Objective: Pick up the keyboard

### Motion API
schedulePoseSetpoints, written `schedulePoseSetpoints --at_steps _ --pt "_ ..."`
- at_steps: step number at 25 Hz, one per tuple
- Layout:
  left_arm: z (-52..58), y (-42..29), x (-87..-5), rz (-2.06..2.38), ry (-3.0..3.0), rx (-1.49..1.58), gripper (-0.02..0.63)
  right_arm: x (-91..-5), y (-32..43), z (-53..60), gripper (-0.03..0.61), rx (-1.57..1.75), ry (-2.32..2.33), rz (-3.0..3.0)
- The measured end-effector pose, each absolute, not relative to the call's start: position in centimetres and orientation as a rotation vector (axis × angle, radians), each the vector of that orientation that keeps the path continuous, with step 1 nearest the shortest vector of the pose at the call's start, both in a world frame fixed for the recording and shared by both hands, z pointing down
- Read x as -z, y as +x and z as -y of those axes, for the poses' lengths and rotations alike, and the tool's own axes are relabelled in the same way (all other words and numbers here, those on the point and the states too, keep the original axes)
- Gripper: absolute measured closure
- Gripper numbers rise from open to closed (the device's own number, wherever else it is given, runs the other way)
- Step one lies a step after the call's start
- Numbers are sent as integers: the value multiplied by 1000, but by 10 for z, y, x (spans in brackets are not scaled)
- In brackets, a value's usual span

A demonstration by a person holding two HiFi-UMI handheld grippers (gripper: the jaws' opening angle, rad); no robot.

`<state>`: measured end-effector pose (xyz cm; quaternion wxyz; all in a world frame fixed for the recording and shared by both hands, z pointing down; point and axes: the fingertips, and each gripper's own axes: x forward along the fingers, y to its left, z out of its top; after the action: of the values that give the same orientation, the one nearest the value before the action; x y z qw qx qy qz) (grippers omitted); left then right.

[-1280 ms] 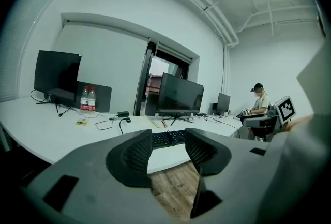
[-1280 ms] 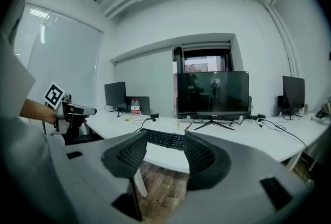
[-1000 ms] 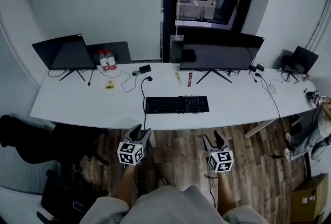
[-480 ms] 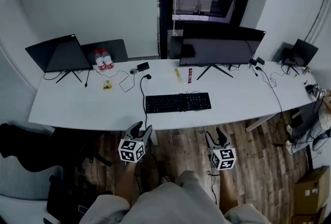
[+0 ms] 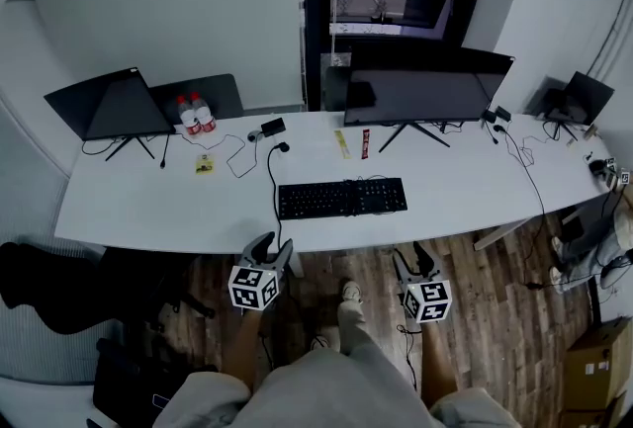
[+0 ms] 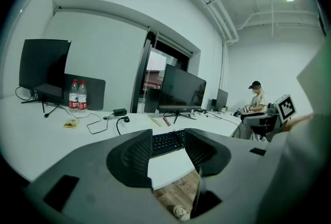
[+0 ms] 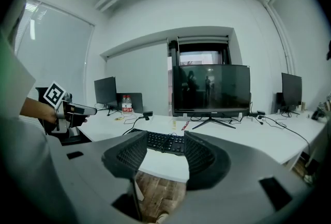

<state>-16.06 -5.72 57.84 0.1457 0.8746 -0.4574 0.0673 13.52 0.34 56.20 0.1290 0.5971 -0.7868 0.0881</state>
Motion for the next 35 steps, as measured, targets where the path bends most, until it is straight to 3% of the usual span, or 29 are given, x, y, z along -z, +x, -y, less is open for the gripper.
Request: schedulePoseSetpoints --at_steps 35 --pt "240 -117 -603 1495 2289 -323 421 -591 203 235 373 -395 1562 2384"
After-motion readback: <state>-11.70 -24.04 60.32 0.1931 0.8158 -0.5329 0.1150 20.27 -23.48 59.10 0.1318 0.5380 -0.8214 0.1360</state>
